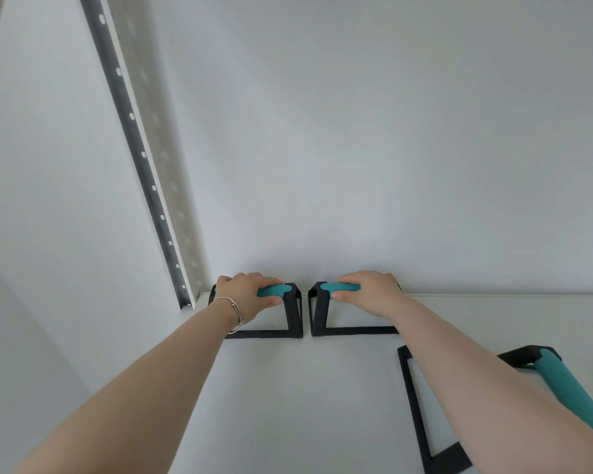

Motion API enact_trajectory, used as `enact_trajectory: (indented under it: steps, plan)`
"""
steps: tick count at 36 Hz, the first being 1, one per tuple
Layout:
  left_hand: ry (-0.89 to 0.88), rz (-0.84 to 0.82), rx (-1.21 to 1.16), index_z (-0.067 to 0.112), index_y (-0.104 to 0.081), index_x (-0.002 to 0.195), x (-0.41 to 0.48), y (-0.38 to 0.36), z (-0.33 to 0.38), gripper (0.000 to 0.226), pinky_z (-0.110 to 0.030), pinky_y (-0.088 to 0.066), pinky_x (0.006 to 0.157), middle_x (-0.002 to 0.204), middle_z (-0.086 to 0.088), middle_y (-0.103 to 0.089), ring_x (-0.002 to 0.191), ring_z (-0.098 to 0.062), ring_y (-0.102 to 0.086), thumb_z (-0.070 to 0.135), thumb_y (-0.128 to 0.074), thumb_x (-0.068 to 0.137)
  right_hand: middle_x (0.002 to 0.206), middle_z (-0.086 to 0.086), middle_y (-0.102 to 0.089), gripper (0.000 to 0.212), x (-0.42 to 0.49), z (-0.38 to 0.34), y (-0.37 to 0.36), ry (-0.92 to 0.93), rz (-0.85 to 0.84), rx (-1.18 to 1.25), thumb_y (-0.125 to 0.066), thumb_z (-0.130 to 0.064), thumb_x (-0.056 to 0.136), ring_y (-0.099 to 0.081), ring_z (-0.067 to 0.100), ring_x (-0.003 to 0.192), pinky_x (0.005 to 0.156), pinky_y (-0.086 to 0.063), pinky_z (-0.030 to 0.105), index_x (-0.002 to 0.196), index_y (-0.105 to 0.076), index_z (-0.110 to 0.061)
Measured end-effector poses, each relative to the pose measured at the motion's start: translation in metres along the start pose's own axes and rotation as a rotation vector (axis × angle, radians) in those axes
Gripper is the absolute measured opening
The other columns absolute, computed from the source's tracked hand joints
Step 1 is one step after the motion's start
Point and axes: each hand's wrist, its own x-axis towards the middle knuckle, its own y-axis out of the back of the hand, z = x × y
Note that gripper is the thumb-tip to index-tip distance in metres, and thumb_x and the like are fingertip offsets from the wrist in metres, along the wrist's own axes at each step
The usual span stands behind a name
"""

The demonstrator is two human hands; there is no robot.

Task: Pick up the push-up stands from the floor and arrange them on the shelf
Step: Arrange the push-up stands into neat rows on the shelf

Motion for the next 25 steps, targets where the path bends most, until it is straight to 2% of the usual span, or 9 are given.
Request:
enact_trajectory:
  steps: [14,25]
  plan:
    - [0.002,0.000,-0.004,0.055,-0.049,0.124,0.0009,-0.0013,0.0032,0.038,-0.037,-0.028,0.092,0.108,0.021,-0.057,0.104,-0.012,-0.050,0.065,-0.043,0.087,0.102,-0.019,-0.065,0.039,-0.0022,-0.0031,-0.0002,-0.031,-0.018,0.018,-0.051,-0.071,0.081,-0.054,0.012,0.103,0.097,-0.032,0.037,0.108,-0.063,-0.047]
    - [-0.010,-0.012,-0.010,0.055,-0.049,0.124,0.0010,-0.0006,0.0001,0.038,-0.035,-0.026,0.089,0.106,0.021,-0.056,0.102,-0.012,-0.049,0.065,-0.042,0.088,0.107,-0.019,-0.066,0.041,-0.0024,-0.0017,-0.0020,-0.040,-0.005,0.027,-0.052,-0.073,0.079,-0.054,0.011,0.104,0.094,-0.032,0.035,0.110,-0.063,-0.048]
